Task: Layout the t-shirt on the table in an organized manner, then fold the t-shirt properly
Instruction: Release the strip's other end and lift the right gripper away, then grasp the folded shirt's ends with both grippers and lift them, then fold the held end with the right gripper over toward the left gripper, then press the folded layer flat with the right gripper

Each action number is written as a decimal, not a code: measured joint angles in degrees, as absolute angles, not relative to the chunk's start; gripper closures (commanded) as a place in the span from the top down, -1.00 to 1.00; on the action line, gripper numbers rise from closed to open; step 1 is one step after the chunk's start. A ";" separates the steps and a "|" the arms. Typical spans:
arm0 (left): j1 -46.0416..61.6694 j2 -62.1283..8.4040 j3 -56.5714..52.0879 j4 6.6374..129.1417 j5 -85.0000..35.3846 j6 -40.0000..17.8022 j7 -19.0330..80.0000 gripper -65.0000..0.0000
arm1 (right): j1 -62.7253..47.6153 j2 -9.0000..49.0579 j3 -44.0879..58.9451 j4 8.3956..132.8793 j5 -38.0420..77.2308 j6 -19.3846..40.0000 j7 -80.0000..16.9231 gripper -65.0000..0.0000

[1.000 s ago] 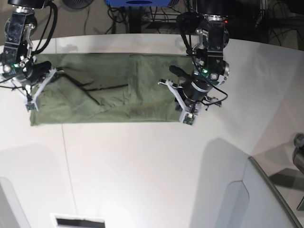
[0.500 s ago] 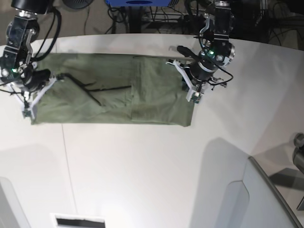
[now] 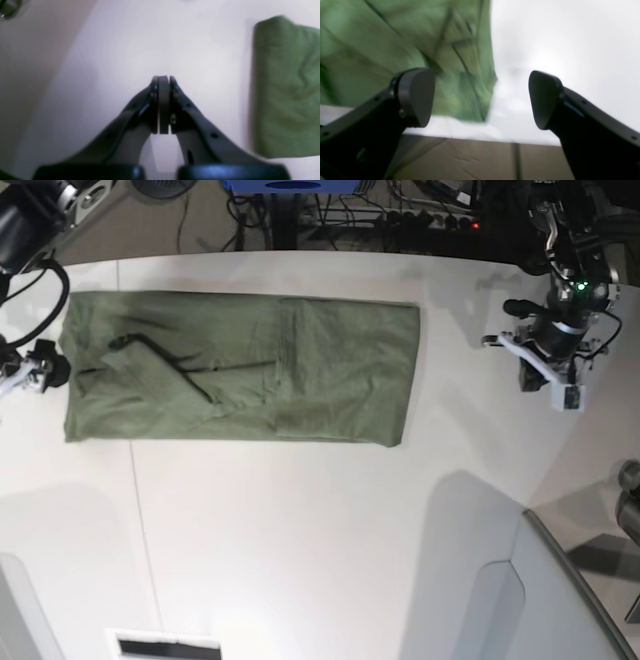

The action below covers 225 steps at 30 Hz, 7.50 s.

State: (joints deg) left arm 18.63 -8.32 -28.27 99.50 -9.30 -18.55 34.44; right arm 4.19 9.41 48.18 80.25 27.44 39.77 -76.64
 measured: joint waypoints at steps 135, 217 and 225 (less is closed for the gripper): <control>9.82 -5.58 -12.16 69.38 -10.55 -24.88 15.38 -1.00 | -1.21 13.93 -12.27 86.87 55.33 -1.13 -53.63 -1.00; 19.99 -11.77 -30.17 78.00 -9.10 -24.88 18.83 -1.00 | 14.52 -2.79 -52.21 77.38 44.77 -14.06 -42.35 -0.06; 19.88 -12.36 -31.62 77.67 -9.15 -25.02 18.83 -1.00 | 9.32 9.30 -46.74 96.95 44.93 -23.00 -44.36 -1.00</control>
